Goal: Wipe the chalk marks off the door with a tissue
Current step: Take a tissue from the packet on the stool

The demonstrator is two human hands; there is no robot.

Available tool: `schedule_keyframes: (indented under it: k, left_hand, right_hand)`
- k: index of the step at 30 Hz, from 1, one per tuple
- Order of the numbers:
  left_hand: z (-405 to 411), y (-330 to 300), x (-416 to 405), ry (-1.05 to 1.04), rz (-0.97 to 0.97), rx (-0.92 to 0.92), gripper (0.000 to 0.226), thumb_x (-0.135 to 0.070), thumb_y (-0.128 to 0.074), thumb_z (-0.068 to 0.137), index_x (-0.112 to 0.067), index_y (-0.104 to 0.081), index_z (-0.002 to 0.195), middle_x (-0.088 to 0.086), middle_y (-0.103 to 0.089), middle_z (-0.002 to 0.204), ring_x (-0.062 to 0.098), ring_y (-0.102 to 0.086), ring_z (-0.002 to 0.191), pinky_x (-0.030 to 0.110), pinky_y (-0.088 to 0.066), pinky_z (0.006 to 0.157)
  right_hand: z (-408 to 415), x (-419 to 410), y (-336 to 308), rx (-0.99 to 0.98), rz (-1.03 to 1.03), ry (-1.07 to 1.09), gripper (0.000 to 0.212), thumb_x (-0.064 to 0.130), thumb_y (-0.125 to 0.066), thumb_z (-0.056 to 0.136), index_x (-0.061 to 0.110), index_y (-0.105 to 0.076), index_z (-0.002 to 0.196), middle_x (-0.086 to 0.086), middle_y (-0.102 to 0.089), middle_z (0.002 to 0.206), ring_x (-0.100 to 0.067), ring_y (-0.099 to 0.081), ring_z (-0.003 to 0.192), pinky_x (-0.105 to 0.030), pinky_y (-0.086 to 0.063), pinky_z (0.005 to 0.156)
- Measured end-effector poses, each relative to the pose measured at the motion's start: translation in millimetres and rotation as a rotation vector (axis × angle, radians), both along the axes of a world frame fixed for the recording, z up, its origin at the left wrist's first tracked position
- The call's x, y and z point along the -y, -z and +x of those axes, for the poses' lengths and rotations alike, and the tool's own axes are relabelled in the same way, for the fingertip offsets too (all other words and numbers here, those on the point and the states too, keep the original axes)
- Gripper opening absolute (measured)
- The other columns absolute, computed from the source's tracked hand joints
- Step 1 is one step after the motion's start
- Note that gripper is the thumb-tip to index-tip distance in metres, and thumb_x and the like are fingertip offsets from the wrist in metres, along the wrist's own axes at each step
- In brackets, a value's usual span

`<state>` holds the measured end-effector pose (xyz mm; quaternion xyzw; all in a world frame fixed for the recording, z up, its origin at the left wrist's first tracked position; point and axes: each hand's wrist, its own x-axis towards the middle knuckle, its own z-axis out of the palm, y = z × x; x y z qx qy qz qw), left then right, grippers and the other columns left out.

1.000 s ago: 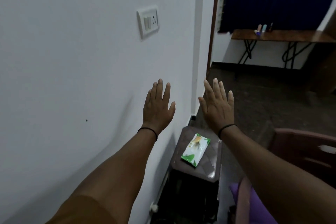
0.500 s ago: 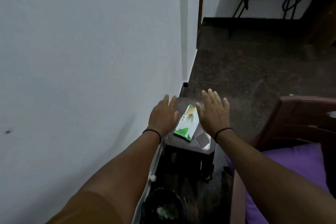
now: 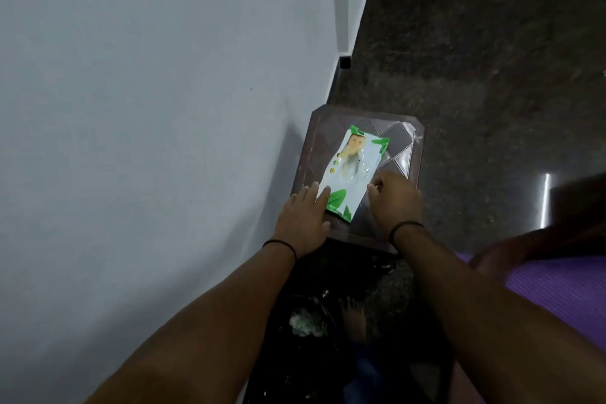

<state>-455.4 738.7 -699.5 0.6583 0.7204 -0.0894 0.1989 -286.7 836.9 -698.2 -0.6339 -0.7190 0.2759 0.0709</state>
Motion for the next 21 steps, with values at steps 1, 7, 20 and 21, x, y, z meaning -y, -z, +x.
schedule_keyframes:
  k: [1, 7, 20, 21]
  left_hand:
    - [-1.1, 9.7, -3.1, -0.005, 0.009, 0.007, 0.08, -0.039, -0.055, 0.092, -0.018, -0.013, 0.157, 0.012, -0.016, 0.163, 0.032, -0.02, 0.148, 0.044, -0.022, 0.118]
    - [-2.9, 55.4, -25.2, -0.072, 0.018, 0.064, 0.083, -0.039, -0.055, 0.093, -0.017, -0.008, 0.158, 0.012, -0.005, 0.166, 0.032, -0.01, 0.152, 0.044, -0.017, 0.121]
    - [-12.3, 91.7, -36.0, -0.087, -0.014, 0.135, 0.08, -0.036, -0.05, 0.095, -0.017, -0.006, 0.159, 0.009, -0.008, 0.166, 0.029, -0.013, 0.152, 0.045, -0.021, 0.121]
    - [-13.1, 92.6, -36.4, -0.088, -0.018, 0.139, 0.08, -0.036, -0.05, 0.095, -0.017, -0.006, 0.159, 0.009, -0.008, 0.166, 0.028, -0.013, 0.151, 0.045, -0.021, 0.121]
  right_hand:
    - [-2.0, -5.4, 8.5, 0.002, -0.012, -0.011, 0.011, 0.028, -0.064, 0.088, 0.019, -0.066, 0.083, -0.004, -0.069, 0.092, -0.029, -0.063, 0.091, -0.038, -0.049, 0.08]
    - [-29.2, -30.8, 58.2, -0.004, -0.07, -0.064, 0.018, 0.028, -0.061, 0.092, 0.019, -0.072, 0.101, -0.009, -0.067, 0.106, -0.03, -0.061, 0.101, -0.04, -0.051, 0.085]
    - [-69.6, -43.5, 102.3, 0.204, 0.09, -0.135, 0.024, 0.027, -0.049, 0.093, 0.019, -0.071, 0.094, -0.008, -0.064, 0.096, -0.033, -0.056, 0.098, -0.04, -0.036, 0.082]
    - [-70.9, -44.8, 104.4, 0.215, 0.099, -0.141, 0.025, 0.026, -0.048, 0.093, 0.018, -0.071, 0.095, -0.008, -0.064, 0.097, -0.033, -0.056, 0.098, -0.04, -0.035, 0.082]
